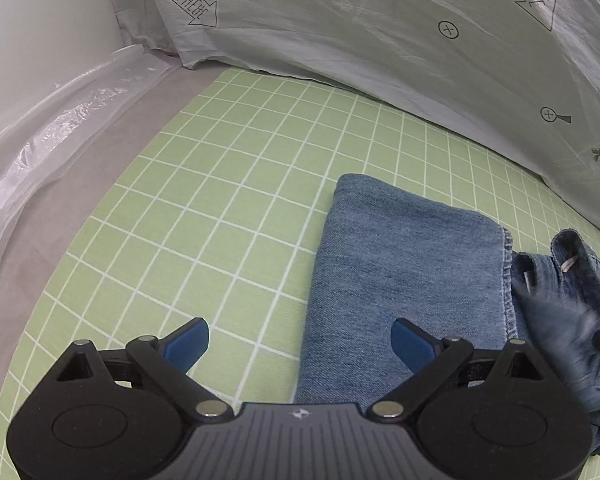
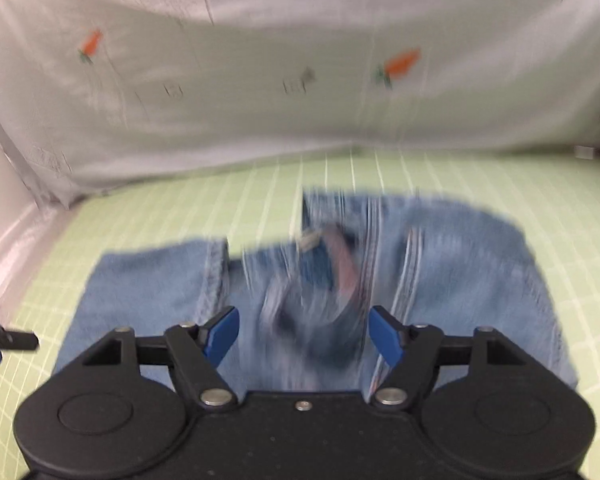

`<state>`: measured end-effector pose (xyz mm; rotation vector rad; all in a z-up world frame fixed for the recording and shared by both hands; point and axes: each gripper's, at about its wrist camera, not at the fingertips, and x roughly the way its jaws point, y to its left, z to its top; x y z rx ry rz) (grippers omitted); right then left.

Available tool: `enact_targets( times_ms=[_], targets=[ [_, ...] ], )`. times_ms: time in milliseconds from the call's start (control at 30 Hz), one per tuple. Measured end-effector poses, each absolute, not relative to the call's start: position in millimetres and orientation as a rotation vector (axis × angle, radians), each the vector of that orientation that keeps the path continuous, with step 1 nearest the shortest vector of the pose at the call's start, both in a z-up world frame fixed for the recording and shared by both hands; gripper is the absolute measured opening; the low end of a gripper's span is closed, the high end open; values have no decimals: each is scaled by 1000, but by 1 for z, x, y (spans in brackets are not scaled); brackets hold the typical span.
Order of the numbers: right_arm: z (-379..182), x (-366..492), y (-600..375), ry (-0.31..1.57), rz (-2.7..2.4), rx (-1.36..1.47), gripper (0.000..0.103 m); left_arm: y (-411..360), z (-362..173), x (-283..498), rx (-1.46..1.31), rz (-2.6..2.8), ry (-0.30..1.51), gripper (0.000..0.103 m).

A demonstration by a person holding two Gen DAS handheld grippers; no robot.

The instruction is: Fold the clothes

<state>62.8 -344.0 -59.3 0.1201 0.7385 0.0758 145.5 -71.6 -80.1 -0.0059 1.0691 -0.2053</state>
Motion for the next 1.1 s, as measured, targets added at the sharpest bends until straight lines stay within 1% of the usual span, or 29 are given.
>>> enact_targets(
  times_ms=[67,100,167,200,267,300,333,367,400,567,667,700,733,800,833,867,900,933,967,1000,1033,1100],
  targets=[
    [-58,72,-341,728,52,103,73,-72,-81,144,-2,-202,1074,97],
    [-60,78,-340,735,40,97,75,-72,-81,144,0,-201,1076,97],
    [-70,92,-337,786,19,85,75,-72,-80,144,3,-202,1075,97],
    [-76,98,-335,807,8,82,75,-72,-80,144,4,-203,1074,97],
    [-88,108,-332,835,-14,76,70,-72,-78,143,5,-204,1068,97],
    [-91,112,-331,845,-17,76,59,-71,-77,143,6,-205,1065,97],
    [-93,112,-331,845,-2,84,33,-71,-77,142,5,-204,1063,97],
    [-93,113,-331,844,9,89,23,-70,-77,141,3,-203,1062,97],
    [-90,111,-328,832,21,73,7,-69,-77,140,2,-201,1062,97],
    [-64,79,-291,767,203,-156,7,-64,-83,142,-13,-195,1086,97],
    [-96,82,-278,901,234,-187,7,-65,-91,146,-14,-196,1113,97],
    [-107,82,-272,915,221,-224,10,-65,-94,147,-13,-200,1123,97],
    [-111,79,-264,901,223,-285,17,-66,-96,148,-12,-205,1131,97],
    [-110,75,-249,894,220,-391,25,-68,-100,149,-12,-215,1142,97],
    [-106,75,-245,894,217,-413,33,-69,-102,150,-13,-219,1146,97],
    [-100,75,-246,890,210,-388,36,-69,-104,151,-13,-220,1152,97],
    [-94,75,-248,886,204,-362,42,-70,-107,153,-16,-220,1160,97],
    [-88,75,-253,878,198,-319,55,-71,-109,154,-19,-221,1166,97],
    [-79,75,-262,862,191,-242,62,-72,-111,156,-22,-225,1169,97],
    [-70,74,-271,839,182,-168,71,-72,-113,157,-25,-229,1172,97],
    [-60,72,-281,804,167,-99,76,-72,-114,158,-27,-232,1173,97],
    [-46,72,-294,741,126,-27,81,-73,-117,160,-30,-235,1176,97]
  ],
)
